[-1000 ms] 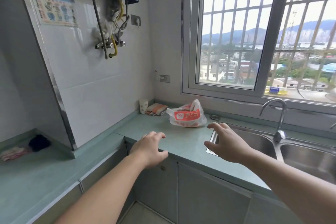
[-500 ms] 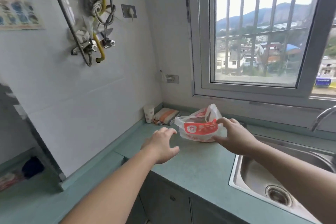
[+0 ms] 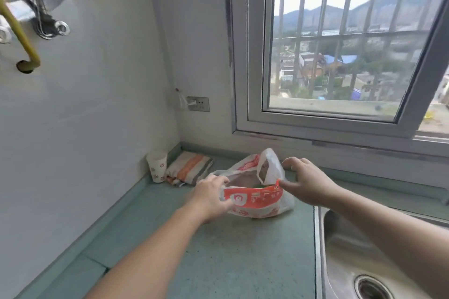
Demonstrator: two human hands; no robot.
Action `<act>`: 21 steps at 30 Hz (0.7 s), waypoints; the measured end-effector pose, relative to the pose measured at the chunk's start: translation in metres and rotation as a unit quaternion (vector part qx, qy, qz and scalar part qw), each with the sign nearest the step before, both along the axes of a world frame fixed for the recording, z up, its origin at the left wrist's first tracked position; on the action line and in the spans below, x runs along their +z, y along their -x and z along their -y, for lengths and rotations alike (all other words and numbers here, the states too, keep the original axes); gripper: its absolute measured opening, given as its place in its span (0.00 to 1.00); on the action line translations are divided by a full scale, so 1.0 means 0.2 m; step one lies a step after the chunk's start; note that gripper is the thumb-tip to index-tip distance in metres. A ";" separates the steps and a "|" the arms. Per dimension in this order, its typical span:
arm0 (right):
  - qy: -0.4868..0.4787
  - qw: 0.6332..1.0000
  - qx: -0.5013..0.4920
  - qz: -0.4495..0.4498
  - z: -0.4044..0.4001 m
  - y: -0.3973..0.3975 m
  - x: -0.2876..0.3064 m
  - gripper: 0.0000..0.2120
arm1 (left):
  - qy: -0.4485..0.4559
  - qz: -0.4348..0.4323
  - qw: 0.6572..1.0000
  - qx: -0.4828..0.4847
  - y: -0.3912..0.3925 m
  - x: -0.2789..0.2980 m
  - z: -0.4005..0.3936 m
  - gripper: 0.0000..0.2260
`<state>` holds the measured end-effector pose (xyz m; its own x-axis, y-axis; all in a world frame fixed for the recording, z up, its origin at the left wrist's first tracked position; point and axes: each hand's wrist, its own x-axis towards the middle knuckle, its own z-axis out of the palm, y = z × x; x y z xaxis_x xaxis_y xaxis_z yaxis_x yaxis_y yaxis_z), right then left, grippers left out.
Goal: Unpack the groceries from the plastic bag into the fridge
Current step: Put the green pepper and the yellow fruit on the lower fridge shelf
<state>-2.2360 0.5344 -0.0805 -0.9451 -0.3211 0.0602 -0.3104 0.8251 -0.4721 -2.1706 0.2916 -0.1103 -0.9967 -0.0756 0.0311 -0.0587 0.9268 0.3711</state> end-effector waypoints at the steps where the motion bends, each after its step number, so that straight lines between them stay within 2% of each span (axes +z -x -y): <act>1: -0.002 1.000 -0.009 0.008 0.05 0.07 -0.02 0.27 | -0.005 0.007 1.000 -0.006 0.09 -0.04 0.06 0.24; 8: -0.040 0.997 -0.039 0.048 0.30 0.38 -0.16 0.25 | -0.020 0.039 0.998 -0.045 0.60 -0.28 0.30 0.24; 14: -0.077 0.994 -0.050 0.065 0.41 0.59 -0.33 0.18 | -0.104 0.038 0.990 -0.086 0.83 -0.43 0.27 0.14; 18: -0.081 0.990 -0.042 0.107 0.47 0.64 -0.50 0.22 | -0.090 0.086 0.988 -0.095 0.89 -0.53 0.22 0.15; 21: -0.108 0.985 -0.022 0.130 0.49 0.68 -0.62 0.17 | -0.067 0.109 0.986 -0.104 0.96 -0.57 0.17 0.15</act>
